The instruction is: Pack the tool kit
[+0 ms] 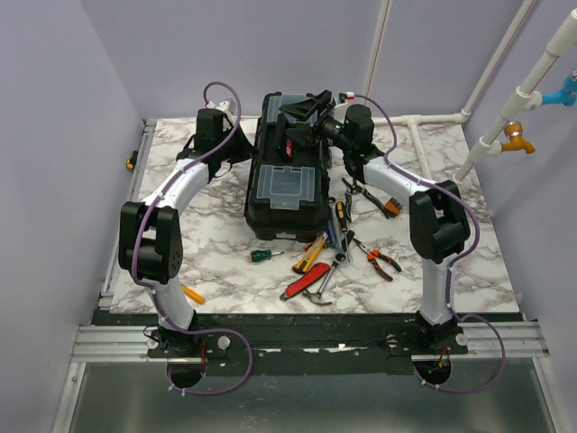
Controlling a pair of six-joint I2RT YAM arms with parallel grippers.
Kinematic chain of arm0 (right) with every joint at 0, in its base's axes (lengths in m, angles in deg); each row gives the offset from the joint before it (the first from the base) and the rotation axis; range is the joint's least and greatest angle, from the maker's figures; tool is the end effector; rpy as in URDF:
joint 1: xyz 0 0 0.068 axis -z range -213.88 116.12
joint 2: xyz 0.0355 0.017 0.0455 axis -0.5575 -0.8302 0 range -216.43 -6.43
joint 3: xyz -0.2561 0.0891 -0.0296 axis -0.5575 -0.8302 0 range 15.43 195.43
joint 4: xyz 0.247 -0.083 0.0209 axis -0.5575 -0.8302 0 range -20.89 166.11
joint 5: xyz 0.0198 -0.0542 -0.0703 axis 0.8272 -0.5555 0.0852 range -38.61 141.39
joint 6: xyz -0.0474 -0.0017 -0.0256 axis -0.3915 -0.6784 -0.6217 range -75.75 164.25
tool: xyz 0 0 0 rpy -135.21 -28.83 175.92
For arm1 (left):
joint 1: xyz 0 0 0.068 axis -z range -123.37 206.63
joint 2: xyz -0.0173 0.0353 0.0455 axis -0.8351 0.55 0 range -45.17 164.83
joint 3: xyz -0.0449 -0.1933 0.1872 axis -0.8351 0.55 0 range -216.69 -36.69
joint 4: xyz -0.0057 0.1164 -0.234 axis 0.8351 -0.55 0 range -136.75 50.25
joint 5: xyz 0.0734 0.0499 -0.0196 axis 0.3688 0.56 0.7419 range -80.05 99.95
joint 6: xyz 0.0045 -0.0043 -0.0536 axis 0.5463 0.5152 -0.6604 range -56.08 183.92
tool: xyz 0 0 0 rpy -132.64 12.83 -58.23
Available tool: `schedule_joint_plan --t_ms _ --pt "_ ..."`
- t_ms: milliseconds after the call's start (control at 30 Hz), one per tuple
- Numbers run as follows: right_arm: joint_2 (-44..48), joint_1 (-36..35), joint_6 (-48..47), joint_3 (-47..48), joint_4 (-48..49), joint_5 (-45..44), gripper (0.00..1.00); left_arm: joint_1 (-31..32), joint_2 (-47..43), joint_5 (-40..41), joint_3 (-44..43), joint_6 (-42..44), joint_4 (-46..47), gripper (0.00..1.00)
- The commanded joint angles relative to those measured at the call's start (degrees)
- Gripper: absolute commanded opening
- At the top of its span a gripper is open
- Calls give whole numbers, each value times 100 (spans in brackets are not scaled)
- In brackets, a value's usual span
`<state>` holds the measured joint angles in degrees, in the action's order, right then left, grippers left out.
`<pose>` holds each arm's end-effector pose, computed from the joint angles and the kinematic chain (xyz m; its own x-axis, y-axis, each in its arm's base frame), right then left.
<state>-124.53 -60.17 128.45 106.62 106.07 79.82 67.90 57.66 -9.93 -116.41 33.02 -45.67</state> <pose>0.4364 0.2344 0.2946 -0.8067 0.5774 -0.1260 -0.1298 0.0349 0.9909 0.4109 -0.0942 0.2777 -0.6524 -0.3625 -0.6655 0.1635 0.7902 -0.5906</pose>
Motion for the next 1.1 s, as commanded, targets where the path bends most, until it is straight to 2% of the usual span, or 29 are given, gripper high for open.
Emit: schedule_joint_plan --t_ms 0,167,333,533,667,767,900,967,1067 --pt "-443 -519 383 -480 1882 1016 96 531 -145 -1122 -342 -31 -440 6" --pt "-332 -438 318 -657 1882 985 95 272 -346 -845 -566 -15 -923 29" --pt "-339 -412 308 -667 1874 999 95 6 -790 -363 -698 8 -1441 44" --pt "-330 -412 237 -595 1745 998 95 -133 -1388 -67 -752 -107 -1661 50" --pt "-334 -413 219 -552 1690 991 95 -125 -1587 -373 -680 -390 -1465 52" --pt "-352 -413 228 -538 1691 972 95 -84 -1462 -858 -529 -754 -1072 55" --pt "-342 -412 246 -533 1694 929 95 45 -1122 -920 -434 -997 -914 63" --pt "-325 -413 224 -525 1675 913 95 98 -988 -1014 -343 -1230 -666 72" --pt "-324 -413 195 -508 1633 893 95 181 -753 -1062 -378 -1411 -492 74"
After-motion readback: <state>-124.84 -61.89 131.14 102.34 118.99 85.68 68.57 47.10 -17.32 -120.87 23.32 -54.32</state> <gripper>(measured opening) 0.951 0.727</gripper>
